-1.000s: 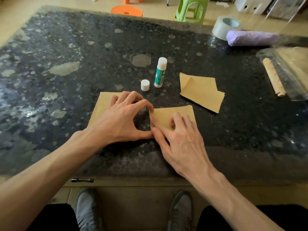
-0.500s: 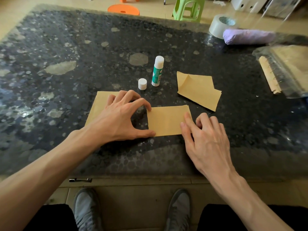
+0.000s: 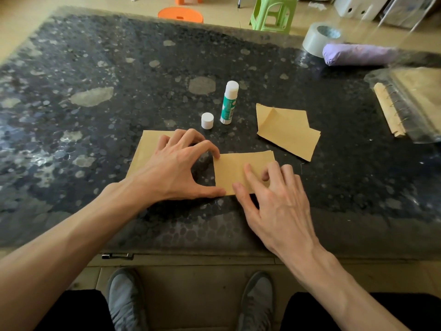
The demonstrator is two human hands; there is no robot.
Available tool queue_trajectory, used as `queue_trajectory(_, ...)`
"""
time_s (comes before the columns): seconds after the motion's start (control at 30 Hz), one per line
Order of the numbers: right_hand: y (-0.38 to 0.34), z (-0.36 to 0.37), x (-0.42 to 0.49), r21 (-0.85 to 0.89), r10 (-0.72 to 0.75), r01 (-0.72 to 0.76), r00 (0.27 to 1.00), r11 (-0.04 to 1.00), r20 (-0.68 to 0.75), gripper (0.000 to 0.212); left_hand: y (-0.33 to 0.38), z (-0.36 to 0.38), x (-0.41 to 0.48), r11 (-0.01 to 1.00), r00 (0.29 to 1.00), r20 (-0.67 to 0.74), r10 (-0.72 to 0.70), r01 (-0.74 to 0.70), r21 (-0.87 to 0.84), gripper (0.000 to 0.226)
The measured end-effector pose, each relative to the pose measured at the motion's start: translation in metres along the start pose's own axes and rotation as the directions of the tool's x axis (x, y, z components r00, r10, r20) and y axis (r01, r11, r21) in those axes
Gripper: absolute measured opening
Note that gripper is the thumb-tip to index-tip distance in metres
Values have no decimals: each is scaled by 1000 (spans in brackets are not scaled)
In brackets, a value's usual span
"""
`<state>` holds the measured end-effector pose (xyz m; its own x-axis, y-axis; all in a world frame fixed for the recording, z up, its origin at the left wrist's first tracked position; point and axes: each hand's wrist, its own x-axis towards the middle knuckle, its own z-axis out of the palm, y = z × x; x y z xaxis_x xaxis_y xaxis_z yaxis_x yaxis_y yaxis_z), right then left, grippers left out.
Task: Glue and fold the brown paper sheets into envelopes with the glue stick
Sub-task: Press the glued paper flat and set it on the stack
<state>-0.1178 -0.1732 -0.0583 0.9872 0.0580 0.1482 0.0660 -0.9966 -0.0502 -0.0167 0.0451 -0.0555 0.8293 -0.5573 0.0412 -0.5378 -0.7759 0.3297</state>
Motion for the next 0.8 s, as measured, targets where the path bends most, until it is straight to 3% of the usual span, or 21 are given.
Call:
queue_trajectory(0.33,-14,0,-4,112,-139,135,990,985,32,51,-1,-2,1,1000,1000,25,0,0,6,75)
queue_trajectory(0.8,19,-3,-18,-117,90,-89,996,989,6,69,2,-7,2,1000,997,77,-25,24,6,79)
